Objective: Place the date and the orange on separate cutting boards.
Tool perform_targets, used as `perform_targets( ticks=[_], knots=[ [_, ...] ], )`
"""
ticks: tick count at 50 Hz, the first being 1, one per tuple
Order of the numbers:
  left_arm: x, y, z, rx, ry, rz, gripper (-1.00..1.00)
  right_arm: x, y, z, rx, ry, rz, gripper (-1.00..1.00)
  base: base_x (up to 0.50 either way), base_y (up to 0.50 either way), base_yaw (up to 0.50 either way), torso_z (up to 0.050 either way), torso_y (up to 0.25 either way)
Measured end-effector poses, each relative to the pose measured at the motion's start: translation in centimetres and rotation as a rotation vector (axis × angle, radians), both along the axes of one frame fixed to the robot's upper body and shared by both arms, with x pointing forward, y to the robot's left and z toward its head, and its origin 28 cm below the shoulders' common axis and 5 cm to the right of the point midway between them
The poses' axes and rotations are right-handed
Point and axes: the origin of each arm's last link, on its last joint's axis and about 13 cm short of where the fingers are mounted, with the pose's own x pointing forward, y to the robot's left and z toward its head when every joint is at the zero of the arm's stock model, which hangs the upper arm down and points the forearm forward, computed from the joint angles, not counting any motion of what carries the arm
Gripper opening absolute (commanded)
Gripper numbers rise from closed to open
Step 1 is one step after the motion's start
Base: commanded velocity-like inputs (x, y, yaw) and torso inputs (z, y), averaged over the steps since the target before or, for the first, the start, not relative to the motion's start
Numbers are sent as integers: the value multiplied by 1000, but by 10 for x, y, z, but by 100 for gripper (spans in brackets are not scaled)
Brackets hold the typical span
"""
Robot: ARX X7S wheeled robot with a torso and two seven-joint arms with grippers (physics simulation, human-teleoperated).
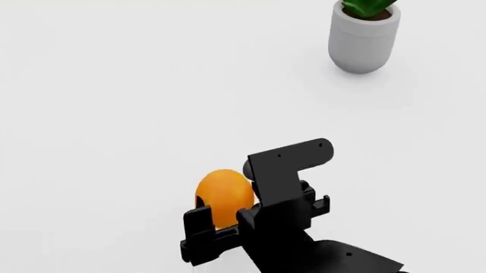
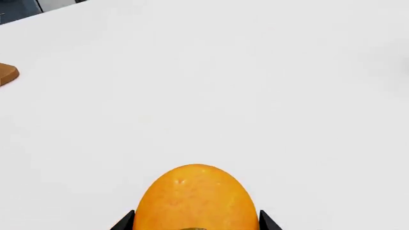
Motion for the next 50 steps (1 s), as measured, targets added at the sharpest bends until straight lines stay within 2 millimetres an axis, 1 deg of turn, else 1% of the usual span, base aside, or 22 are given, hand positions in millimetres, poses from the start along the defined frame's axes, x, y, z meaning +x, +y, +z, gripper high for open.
perform_targets(
  ticks=[7,15,25,31,40,50],
  knots=[
    [1,-2,0,0,-2,-2,-100,-13,-13,11,10,-91,-105,-100,0,0,0,0,0],
    [1,-3,0,1,-4,-6,-100,-31,-36,22,28,-198,-246,-100,0,0,0,0,0],
    [0,-3,-2,3,-3,-12,-100,-52,-64,26,38,-276,-405,-100,0,0,0,0,0],
    [1,-4,-2,5,-1,-13,-100,-63,-78,27,41,-298,-482,-100,0,-29,0,0,0],
    [1,-4,-2,6,-1,-11,-100,-71,-88,28,45,-314,-535,-100,0,-500,0,0,0],
    [1,-4,-1,4,-5,-11,-100,-75,-92,29,46,-319,-552,-100,0,-500,0,0,0]
  ],
)
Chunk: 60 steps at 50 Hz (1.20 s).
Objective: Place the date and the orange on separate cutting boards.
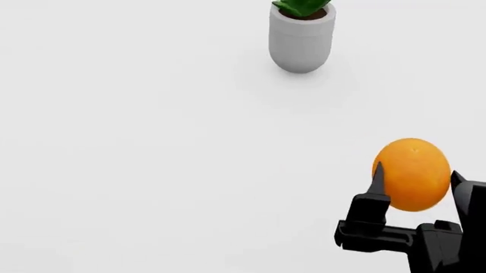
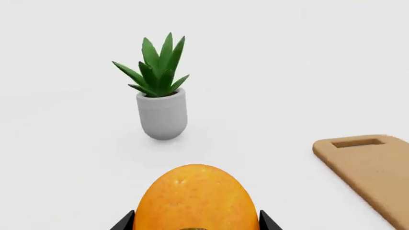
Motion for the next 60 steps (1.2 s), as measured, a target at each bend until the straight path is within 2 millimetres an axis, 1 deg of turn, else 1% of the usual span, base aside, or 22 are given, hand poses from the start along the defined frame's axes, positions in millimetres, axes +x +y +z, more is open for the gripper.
perform_targets(
  ticks=[23,35,45,53,60],
  knots=[
    [-4,0,7,12,-30,11,-100,0,-5,-3,23,17,-7,-100,0,-478,0,0,0],
    [-5,1,9,6,-32,12,-100,52,-39,4,-22,78,-127,-100,0,0,0,0,0],
    [-5,1,8,6,-31,10,-100,94,-64,7,-20,141,-230,-100,0,0,0,0,0],
    [-6,0,7,5,-28,5,-100,122,-80,3,-24,202,-298,-100,0,0,0,0,1],
    [-6,0,7,6,-27,4,-100,139,-91,-5,-30,252,-352,-100,0,0,0,0,0]
  ],
)
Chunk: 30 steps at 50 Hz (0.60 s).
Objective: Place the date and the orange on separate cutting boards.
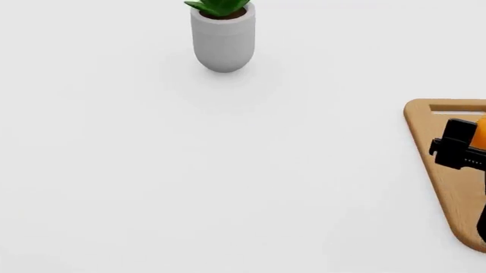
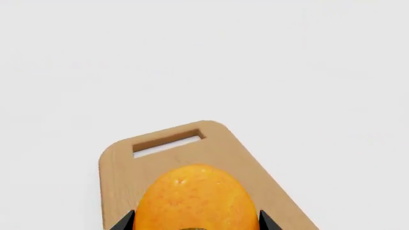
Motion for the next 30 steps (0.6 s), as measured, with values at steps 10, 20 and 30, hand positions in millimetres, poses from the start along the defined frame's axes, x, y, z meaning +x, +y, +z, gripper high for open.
perform_targets(
  ticks=[10,20,30],
  knots=[
    [0,1,1,0,-2,5,-100,18,-14,-18,-6,67,-64,-100,0,0,0,0,0],
    [-1,2,1,0,-3,8,-100,22,-16,-27,-31,106,-59,-100,0,0,0,0,0],
    [-1,2,1,0,-3,8,-100,21,-13,-25,-49,120,-30,-100,0,0,0,0,0]
  ],
)
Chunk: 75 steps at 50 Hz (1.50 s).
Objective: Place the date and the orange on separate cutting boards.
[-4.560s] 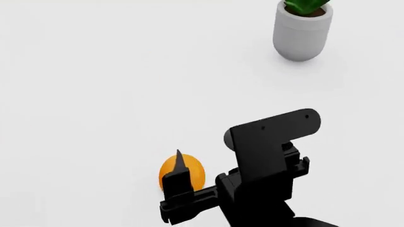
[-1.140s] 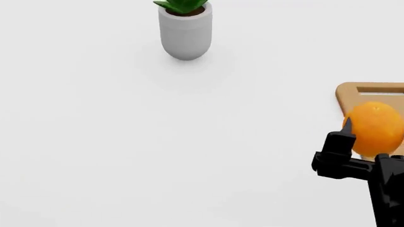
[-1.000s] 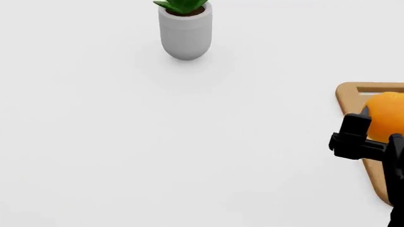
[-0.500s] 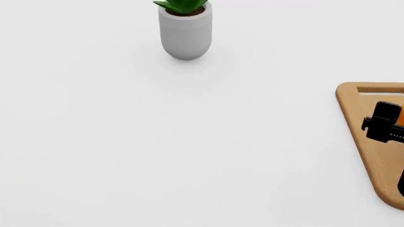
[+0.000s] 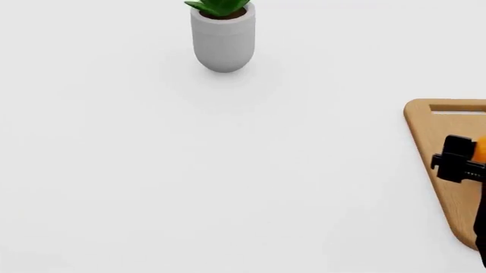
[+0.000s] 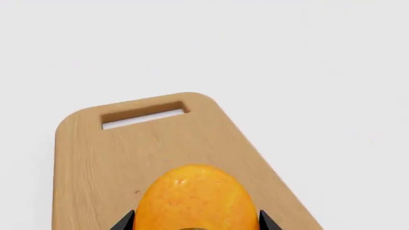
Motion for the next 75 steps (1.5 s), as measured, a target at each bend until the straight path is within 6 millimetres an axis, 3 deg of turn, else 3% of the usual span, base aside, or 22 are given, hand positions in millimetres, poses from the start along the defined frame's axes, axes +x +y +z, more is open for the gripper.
perform_targets(
  ticks=[1,15,28,33,41,47,54,68,75],
  knots=[
    [0,0,0,0,0,0,-100,0,0,0,-1,1,3,100,0,0,0,0,0],
    [0,-2,0,1,2,-6,-100,-6,2,13,-49,-21,30,100,0,0,0,0,0],
    [-1,-2,0,3,2,-14,-100,-20,10,40,-135,-149,51,100,0,0,0,0,0],
    [0,-2,0,2,-3,-12,-100,-40,14,55,-152,-249,62,100,0,0,0,0,0],
    [0,-2,1,-3,-22,-2,-100,-90,26,73,-188,-415,102,100,0,0,0,0,0],
    [-1,-3,5,-10,-70,20,-100,-130,43,67,-175,-492,153,100,0,0,0,0,0],
    [-3,-5,13,2,-123,25,-100,-163,70,50,-106,-534,238,100,0,0,0,0,0],
    [-2,15,71,104,-168,77,-100,-202,97,44,-5,-550,354,100,0,0,0,0,0],
    [3,32,85,141,-131,154,-100,-213,101,42,16,-542,385,100,0,0,0,0,0]
  ],
)
